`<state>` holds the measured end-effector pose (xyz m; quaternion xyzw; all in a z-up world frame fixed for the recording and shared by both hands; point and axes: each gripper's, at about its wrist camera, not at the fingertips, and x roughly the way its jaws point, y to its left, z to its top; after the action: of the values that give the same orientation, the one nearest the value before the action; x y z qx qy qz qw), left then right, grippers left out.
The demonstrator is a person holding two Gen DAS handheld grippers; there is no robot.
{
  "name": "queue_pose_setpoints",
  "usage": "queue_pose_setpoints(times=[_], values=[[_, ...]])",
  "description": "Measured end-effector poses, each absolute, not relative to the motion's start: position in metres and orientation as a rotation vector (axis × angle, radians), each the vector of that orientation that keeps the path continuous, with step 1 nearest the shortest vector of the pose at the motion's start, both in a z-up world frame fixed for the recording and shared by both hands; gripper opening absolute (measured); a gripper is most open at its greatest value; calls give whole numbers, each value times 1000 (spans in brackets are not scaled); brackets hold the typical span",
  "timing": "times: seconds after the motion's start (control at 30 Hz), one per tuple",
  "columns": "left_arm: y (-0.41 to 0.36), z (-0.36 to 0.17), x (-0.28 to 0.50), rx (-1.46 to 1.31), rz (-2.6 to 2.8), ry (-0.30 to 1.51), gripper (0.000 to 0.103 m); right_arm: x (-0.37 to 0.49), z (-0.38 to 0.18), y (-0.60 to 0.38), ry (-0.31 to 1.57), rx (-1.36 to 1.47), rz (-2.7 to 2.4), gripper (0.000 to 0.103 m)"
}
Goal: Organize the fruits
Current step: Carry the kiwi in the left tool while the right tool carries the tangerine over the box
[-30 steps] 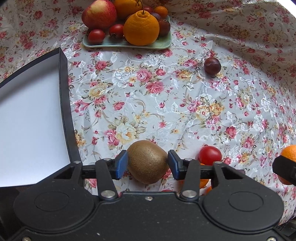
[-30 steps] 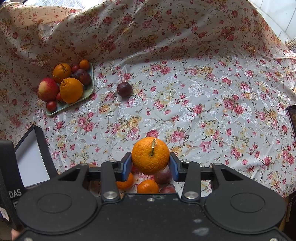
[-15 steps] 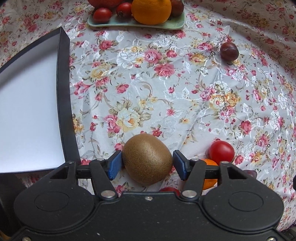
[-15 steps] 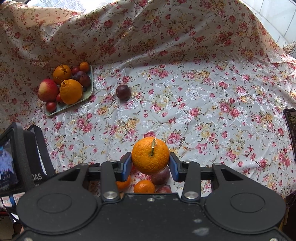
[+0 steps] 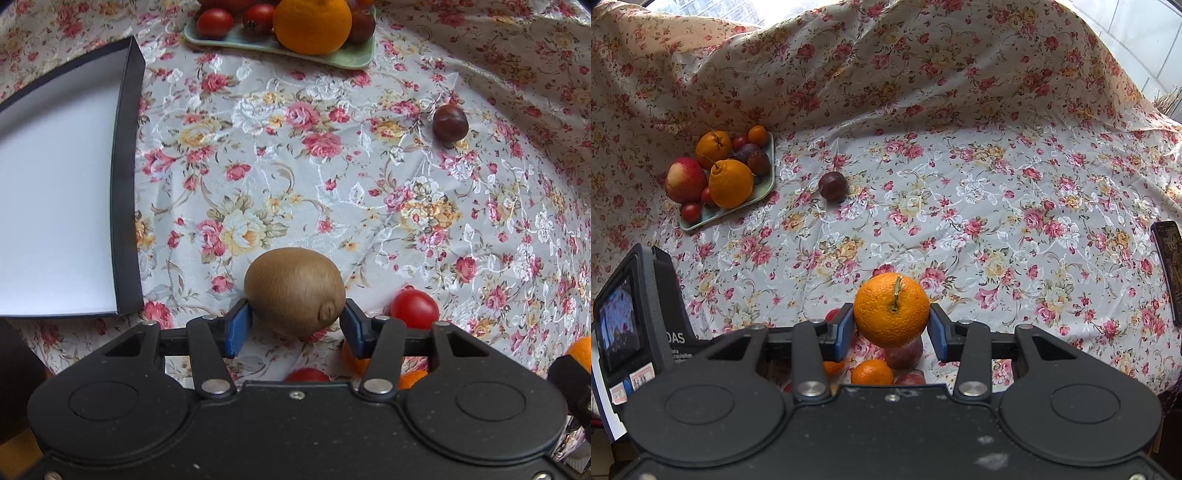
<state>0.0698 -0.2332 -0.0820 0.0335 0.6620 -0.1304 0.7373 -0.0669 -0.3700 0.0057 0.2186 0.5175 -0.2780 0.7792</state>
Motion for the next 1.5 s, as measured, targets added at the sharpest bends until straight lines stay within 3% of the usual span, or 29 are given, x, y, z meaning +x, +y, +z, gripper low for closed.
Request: queue_pose_setpoints(times=[0.03,0.07,0.1,0.13,0.17,0.37,0.43,0.5,0.53,0.7,1.1,1.5], values=[[-233,-77,69,80,-286,1433,54,-67,5,-370,1117,469,-606,43],[-233,-71,70,88,-289,1404,47,-67,4,-370,1120,466,-615,43],[-232,-65,69,101,-292,1376,25,-66,3,-370,1127,466,-620,43],[-232,-60,69,115,-297,1355,12,-65,2,-371,1130,470,-620,43],[-232,-56,71,132,-301,1336,12,-64,1,-371,1135,477,-618,43],[-222,-66,82,39,-356,1410,19,-53,-2,-364,1141,463,-610,43],[-219,-63,84,16,-371,1393,24,-51,-3,-362,1145,465,-608,43],[-219,-61,86,14,-369,1364,39,-49,-4,-362,1149,470,-606,43],[-219,-61,87,14,-364,1356,40,-48,-5,-362,1151,472,-606,43],[-222,-66,92,1,-366,1357,42,-47,-5,-361,1158,476,-599,43],[-247,-88,95,82,-311,1361,57,-55,1,-369,1151,518,-580,43],[-238,-90,97,-14,-269,1427,57,-58,0,-376,1161,524,-596,43]])
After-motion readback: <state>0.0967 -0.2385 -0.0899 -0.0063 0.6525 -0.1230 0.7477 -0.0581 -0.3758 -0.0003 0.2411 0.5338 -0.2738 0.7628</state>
